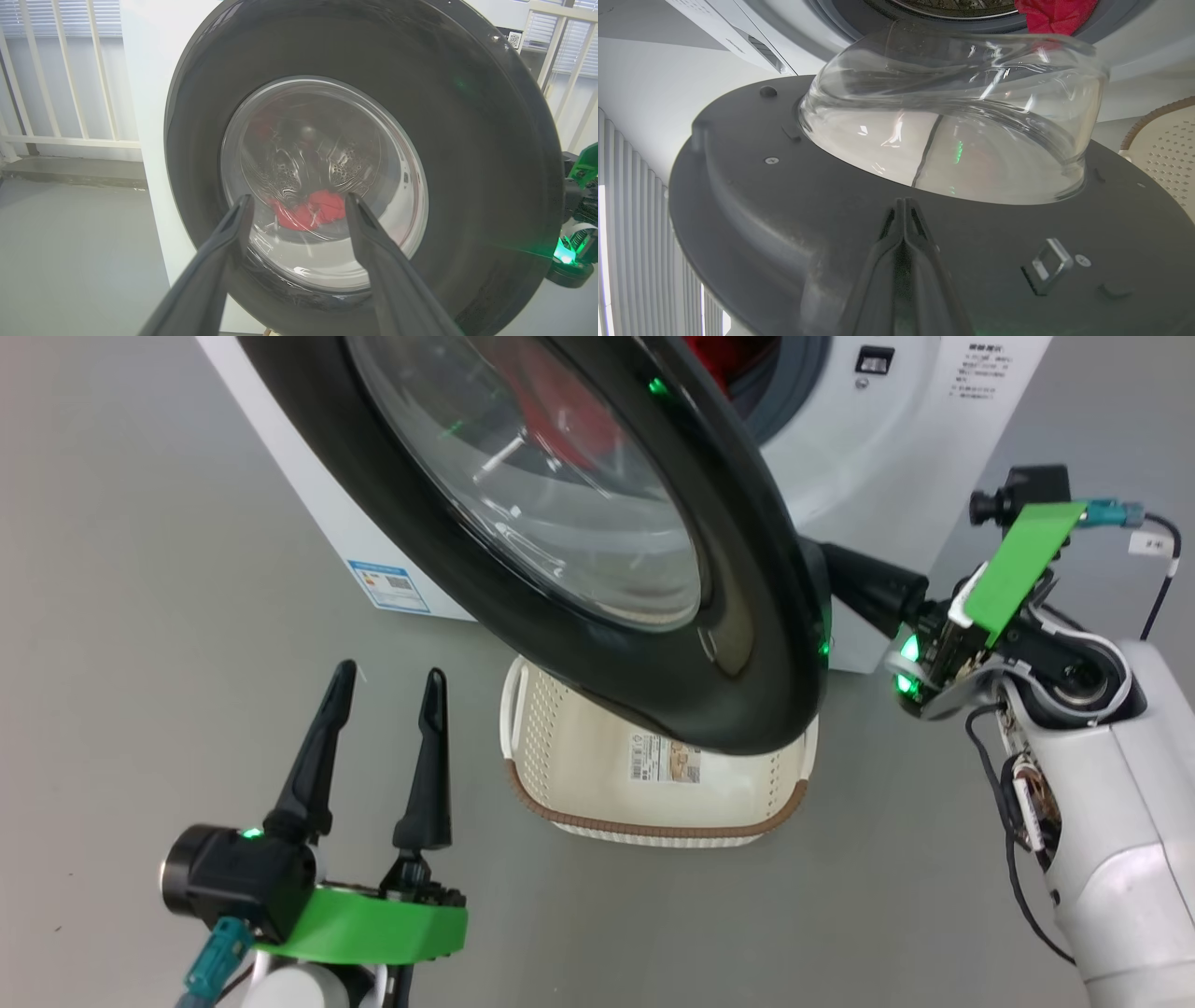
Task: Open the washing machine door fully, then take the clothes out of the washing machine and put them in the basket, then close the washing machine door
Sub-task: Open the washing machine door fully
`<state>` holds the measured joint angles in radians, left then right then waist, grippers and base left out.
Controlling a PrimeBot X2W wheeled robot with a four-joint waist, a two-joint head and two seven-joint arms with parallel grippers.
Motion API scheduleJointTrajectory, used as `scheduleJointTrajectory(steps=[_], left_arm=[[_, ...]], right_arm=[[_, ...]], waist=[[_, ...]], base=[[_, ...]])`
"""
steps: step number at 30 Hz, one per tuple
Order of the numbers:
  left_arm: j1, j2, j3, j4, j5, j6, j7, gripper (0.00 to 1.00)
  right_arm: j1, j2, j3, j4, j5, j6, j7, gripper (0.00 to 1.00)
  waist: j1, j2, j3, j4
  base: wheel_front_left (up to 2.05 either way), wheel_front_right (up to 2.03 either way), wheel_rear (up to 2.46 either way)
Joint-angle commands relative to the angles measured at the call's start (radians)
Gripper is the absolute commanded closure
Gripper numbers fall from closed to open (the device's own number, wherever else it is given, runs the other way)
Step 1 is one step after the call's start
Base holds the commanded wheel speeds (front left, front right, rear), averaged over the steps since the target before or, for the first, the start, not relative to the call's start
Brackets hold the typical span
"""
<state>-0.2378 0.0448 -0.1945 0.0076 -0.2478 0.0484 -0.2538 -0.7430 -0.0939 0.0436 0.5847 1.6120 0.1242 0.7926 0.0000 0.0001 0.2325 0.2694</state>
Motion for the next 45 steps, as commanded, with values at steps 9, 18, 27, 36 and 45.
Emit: scheduleJointTrajectory(steps=[9, 18, 27, 36, 45], left_arm=[[0.041, 0.024, 0.030, -0.028, -0.010, 0.021, 0.008, 0.00], [0.065, 0.031, 0.025, -0.040, -0.016, 0.030, 0.022, 0.00], [0.081, 0.036, 0.023, -0.048, -0.023, 0.037, 0.032, 0.00], [0.095, 0.040, 0.022, -0.057, -0.029, 0.049, 0.039, 0.00], [0.117, 0.049, 0.034, -0.076, -0.038, 0.066, 0.045, 0.00]], right_arm=[[0.106, 0.026, 0.049, -0.073, 0.032, 0.007, 0.035, 1.00], [0.173, 0.034, 0.097, -0.110, 0.059, 0.007, 0.045, 1.00], [0.205, 0.037, 0.146, -0.127, 0.087, 0.007, 0.047, 1.00], [0.225, 0.040, 0.215, -0.126, 0.124, 0.007, 0.043, 1.00], [0.212, 0.041, 0.282, -0.124, 0.163, 0.007, 0.038, 1.00]], waist=[[0.0000, -0.0001, -0.078, 0.065], [0.0000, -0.0001, -0.117, 0.124], [0.0000, -0.0001, -0.141, 0.176], [0.0000, -0.0001, -0.159, 0.232], [0.0000, -0.0001, -0.156, 0.258]], base=[[0.00, 0.00, 0.00], [0.00, 0.00, 0.00], [0.00, 0.00, 0.00], [0.00, 0.00, 0.00], [0.00, 0.00, 0.00]])
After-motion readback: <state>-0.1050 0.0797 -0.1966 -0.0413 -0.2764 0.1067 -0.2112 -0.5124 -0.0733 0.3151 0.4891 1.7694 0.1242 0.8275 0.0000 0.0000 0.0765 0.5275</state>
